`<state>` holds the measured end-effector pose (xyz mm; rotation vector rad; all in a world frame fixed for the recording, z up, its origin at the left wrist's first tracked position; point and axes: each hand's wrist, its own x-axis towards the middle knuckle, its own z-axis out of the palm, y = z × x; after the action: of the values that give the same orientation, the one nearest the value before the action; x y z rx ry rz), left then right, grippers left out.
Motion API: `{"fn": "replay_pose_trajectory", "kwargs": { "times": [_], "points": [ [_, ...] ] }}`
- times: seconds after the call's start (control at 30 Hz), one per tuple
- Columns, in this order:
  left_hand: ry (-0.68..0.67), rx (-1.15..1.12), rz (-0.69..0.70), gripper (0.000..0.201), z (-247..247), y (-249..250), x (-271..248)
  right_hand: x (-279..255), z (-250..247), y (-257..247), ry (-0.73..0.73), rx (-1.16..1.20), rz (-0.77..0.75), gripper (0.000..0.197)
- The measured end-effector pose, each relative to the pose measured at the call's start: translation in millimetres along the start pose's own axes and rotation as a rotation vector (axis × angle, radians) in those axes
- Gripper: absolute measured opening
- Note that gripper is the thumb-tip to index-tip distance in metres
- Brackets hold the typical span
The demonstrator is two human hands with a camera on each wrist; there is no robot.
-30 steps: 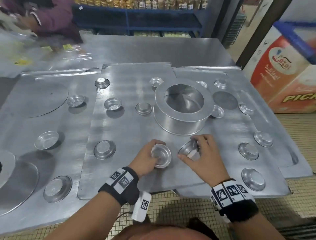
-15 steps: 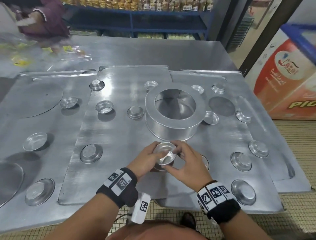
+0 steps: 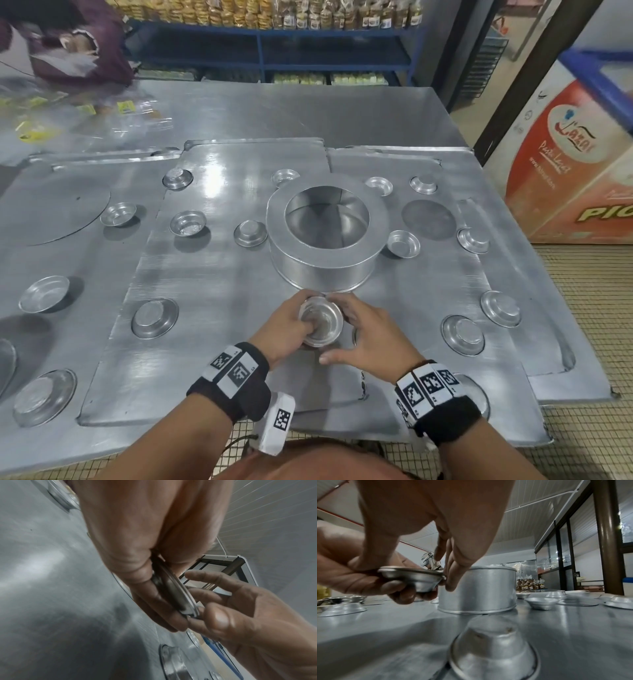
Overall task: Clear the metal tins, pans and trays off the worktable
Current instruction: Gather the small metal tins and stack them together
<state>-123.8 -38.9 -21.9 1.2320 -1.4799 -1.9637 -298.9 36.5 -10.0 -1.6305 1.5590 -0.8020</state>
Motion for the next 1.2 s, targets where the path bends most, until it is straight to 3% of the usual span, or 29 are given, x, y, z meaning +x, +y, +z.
{"fn": "replay_pose_trajectory", "kwargs": {
  "times": [0.13, 0.3, 0.47, 0.6, 0.8, 0.97, 1.03, 1.2],
  "points": [
    [0.018, -0.035, -0.016, 0.043, 1, -3, 1, 0, -22, 18, -0.064, -0.254, 0.115, 0.096],
    [0.020, -0.006, -0.037, 0.046, -1, -7, 5, 1, -25, 42, -0.139, -0.624, 0.372, 0.084],
    [-0.002, 0.008, -0.040, 0.046, 0, -8, 5, 1, -20, 47, -0.128, -0.655, 0.395, 0.068],
    [0.011, 0.018, -0.044, 0.046, 0, -10, 7, -2, -17, 45, -0.073, -0.661, 0.392, 0.066],
    [-0.011, 0.029, -0.071, 0.039, 3, -8, 8, -11, -28, 32, 0.132, -0.552, 0.308, 0.073],
    [0.040, 0.045, -0.066, 0.026, 13, -5, 12, -22, -29, 2, 0.515, -0.239, -0.025, 0.059],
    [0.036, 0.019, -0.073, 0.030, 17, -4, 14, -25, -24, -7, 0.533, -0.180, -0.103, 0.056],
    [-0.049, -0.042, -0.114, 0.039, 30, 0, 19, -32, -13, -3, 0.445, -0.095, -0.128, 0.052]
  ]
}}
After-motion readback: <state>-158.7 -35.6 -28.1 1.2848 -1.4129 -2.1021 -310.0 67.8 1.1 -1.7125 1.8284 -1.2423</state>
